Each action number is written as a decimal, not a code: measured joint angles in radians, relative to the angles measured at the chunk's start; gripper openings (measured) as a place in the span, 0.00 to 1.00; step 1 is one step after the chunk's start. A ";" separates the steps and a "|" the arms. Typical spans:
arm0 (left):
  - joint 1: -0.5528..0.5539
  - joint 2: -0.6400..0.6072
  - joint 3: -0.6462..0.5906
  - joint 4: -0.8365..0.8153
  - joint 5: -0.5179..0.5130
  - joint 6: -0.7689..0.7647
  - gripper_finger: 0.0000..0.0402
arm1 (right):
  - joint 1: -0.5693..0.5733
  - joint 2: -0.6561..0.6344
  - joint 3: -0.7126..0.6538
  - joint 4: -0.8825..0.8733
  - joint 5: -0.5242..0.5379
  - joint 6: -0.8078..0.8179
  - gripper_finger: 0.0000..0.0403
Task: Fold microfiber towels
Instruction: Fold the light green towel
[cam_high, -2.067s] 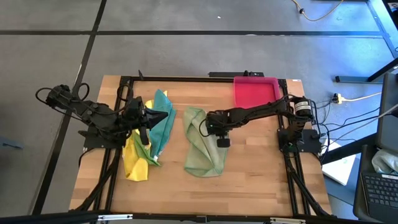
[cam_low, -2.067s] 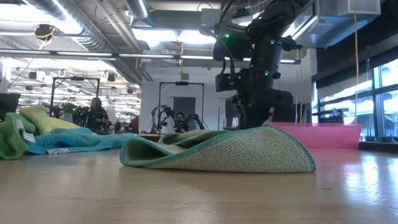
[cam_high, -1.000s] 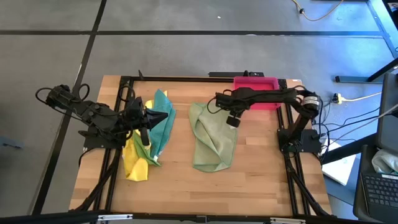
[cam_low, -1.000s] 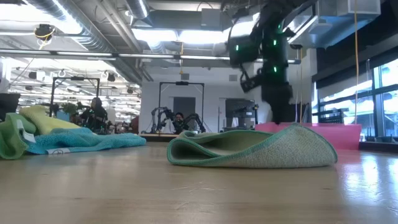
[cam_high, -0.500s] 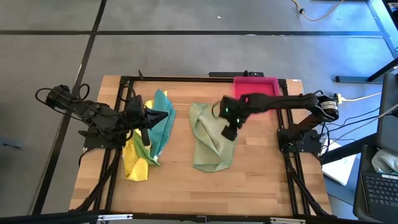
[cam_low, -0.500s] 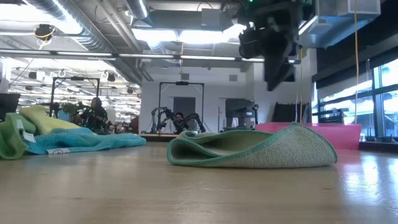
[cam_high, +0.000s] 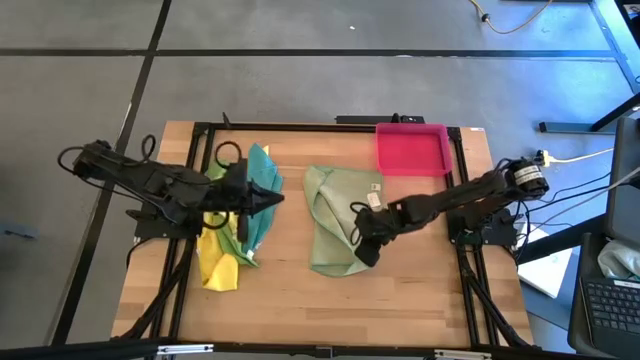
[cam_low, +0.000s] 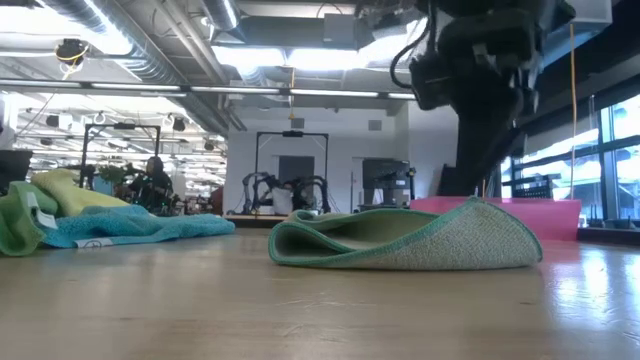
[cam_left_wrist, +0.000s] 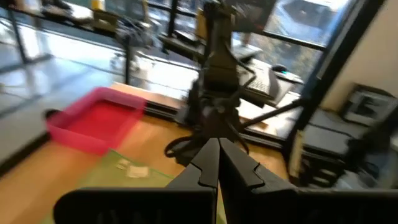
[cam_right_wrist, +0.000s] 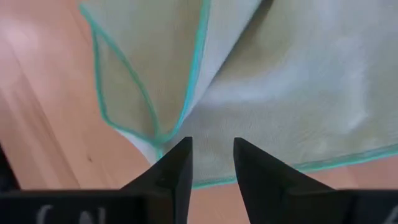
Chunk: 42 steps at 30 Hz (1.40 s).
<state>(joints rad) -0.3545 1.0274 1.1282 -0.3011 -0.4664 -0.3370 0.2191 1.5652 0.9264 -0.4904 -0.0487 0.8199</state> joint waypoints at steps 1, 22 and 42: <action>0.004 0.007 0.000 -0.002 0.027 -0.001 0.00 | 0.007 0.006 -0.017 0.002 -0.001 0.011 0.29; -0.013 0.164 0.000 0.002 0.072 -0.343 0.00 | 0.134 0.164 -0.080 0.072 -0.114 -0.053 0.29; -0.020 0.215 -0.001 0.143 0.082 -0.365 0.00 | 0.224 -0.034 -0.014 -0.242 0.019 -0.013 0.29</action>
<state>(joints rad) -0.3750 1.2427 1.1271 -0.1583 -0.3843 -0.7024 0.4431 1.5311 0.9120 -0.7327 -0.0293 0.8074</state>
